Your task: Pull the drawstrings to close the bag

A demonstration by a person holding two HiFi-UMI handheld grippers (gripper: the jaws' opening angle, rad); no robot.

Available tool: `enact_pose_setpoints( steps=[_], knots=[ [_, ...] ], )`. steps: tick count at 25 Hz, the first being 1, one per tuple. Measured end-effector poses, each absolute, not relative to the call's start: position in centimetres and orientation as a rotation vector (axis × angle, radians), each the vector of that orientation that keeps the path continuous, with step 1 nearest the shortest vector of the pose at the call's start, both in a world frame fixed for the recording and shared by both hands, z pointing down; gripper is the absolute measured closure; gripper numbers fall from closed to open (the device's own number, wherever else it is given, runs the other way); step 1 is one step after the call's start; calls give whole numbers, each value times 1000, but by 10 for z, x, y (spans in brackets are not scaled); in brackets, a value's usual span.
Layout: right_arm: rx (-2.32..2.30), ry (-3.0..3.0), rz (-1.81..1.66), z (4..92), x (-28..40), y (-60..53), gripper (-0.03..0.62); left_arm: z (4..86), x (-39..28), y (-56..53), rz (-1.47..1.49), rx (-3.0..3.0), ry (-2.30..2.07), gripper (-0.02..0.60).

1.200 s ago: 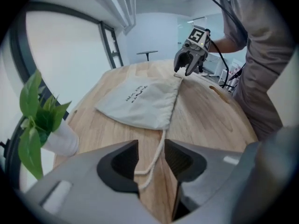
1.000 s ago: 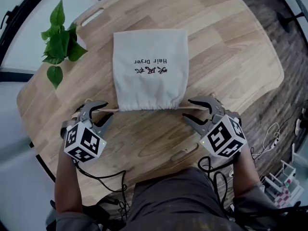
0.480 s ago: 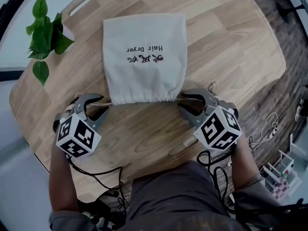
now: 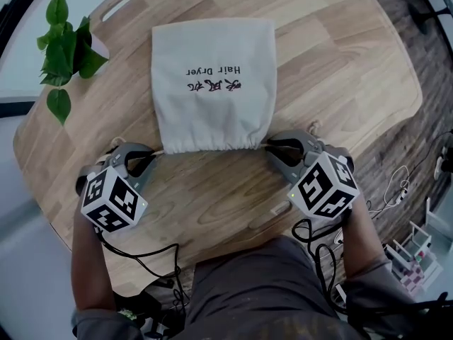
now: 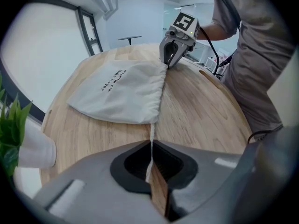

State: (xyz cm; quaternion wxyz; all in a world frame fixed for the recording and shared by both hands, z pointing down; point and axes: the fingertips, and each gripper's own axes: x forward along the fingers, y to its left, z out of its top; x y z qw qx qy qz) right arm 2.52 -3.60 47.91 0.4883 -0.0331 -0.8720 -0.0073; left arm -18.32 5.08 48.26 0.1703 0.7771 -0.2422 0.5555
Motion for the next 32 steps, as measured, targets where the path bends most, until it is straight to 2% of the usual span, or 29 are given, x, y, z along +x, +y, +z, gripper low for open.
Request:
enact_pose_setpoints(
  steps=[2,7,18,26,32],
  knots=[
    [-95,-2099,-51,480,25,-36,549,483,-183,51,1578,2205,-679,566],
    [-81,-2127,-28,479,28,-37,554,482,-187,52,1501,2175,-700,569],
    [-74,-2124,-47,479,34,-41,559,483,-192,55,1567,2165,-745,571],
    [-45,-2099,-27,469,104,-45,559,471,-172,64,1520,2116,-805,572],
    [-24,-2071,-5,480,113,-52,559,483,-197,62,1521,2091,-800,572]
  ],
)
